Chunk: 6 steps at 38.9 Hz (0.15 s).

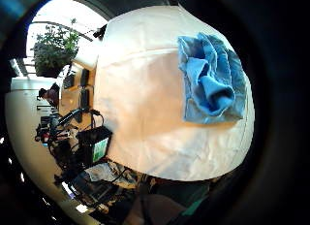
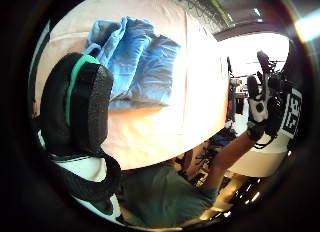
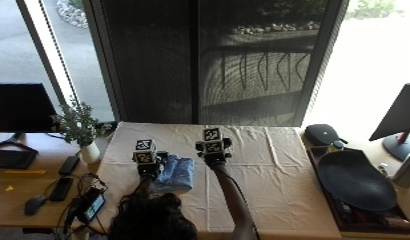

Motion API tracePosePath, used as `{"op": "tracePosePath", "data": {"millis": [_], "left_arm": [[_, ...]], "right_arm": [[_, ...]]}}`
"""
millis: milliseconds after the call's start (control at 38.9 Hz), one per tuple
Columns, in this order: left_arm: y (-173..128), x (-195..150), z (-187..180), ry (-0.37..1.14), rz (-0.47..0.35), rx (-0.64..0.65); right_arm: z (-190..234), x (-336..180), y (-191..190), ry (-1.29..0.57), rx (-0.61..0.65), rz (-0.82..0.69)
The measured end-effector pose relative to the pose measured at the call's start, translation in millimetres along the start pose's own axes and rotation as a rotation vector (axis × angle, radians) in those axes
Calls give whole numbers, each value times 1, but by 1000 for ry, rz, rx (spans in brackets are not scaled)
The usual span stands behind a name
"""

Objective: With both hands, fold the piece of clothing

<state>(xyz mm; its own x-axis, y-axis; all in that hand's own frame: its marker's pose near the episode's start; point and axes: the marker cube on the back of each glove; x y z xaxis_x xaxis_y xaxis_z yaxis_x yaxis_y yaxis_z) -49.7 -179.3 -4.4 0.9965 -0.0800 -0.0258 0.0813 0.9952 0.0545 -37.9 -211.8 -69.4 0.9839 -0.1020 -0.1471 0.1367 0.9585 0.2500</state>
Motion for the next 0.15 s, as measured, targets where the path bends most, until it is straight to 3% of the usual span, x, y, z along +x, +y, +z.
{"op": "tracePosePath", "data": {"millis": [154], "left_arm": [[-1, 8, 4, 20, 17, 15]], "right_arm": [[8, 19, 15, -43, -109, 50]]}}
